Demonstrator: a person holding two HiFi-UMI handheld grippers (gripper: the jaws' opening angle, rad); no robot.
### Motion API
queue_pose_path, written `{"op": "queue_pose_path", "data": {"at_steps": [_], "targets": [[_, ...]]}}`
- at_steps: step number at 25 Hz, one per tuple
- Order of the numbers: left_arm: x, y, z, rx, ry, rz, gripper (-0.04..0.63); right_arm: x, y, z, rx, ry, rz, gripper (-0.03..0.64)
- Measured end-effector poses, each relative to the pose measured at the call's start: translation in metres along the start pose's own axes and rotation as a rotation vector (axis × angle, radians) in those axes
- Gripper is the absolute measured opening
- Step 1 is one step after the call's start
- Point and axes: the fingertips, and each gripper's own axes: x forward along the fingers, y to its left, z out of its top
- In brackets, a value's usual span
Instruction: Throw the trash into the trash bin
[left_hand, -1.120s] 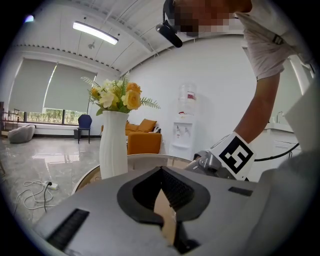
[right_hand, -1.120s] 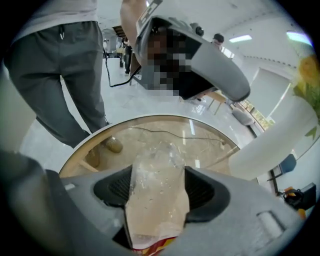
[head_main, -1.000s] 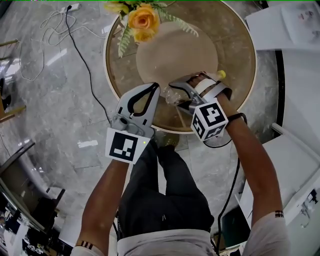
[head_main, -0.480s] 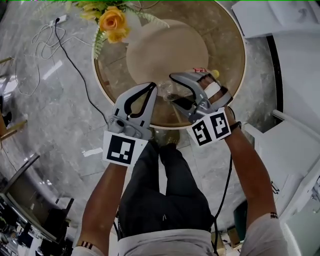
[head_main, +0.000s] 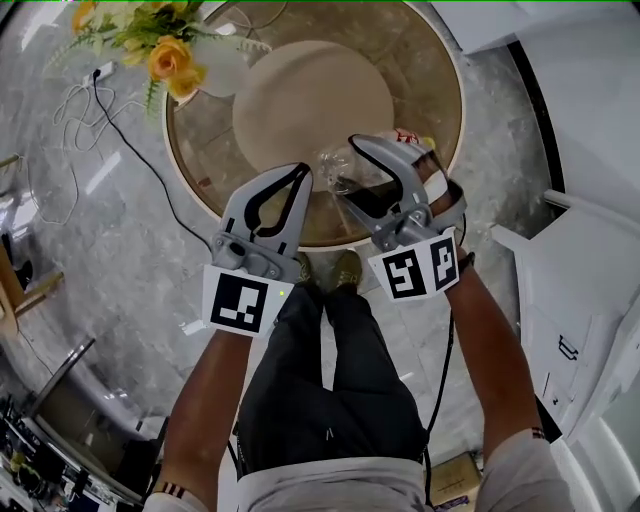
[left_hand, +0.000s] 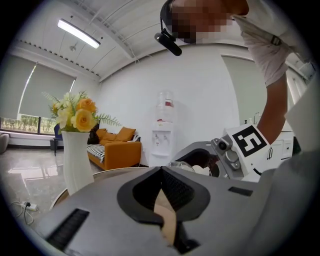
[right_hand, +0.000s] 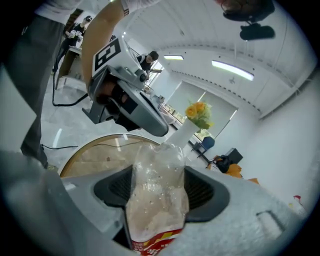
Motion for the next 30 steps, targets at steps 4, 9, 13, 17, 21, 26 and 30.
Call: {"op": "queue_pose_path", "data": {"at_steps": [4,9,13,17,21,26,30], "targets": [[0.007,-0.023,0.010,0.025,-0.005,-0.059,0.000,-0.029,-0.011,0.002,0.045,0.013,-0.094,0.296],[0.017,-0.052,0.019,0.014,-0.019,-0.125,0.000,-0.072,-0.016,-0.007,0.119,0.050,-0.197,0.298],[0.024,-0.084,0.026,0.028,-0.027,-0.178,0.000,-0.113,-0.014,-0.024,0.220,0.082,-0.272,0.298],[0.030,-0.114,0.027,0.040,-0.025,-0.231,0.000,-0.150,-0.007,-0.046,0.329,0.114,-0.337,0.298],[0.035,-0.142,0.023,0.036,-0.018,-0.272,0.000,-0.180,0.003,-0.072,0.462,0.117,-0.391,0.298],[0.043,-0.169,0.018,0.044,-0.003,-0.312,0.000,-0.209,0.017,-0.101,0.544,0.148,-0.422,0.299],[0.050,-0.185,0.015,0.041,0.010,-0.335,0.000,-0.221,0.030,-0.121,0.580,0.182,-0.427,0.299]]}}
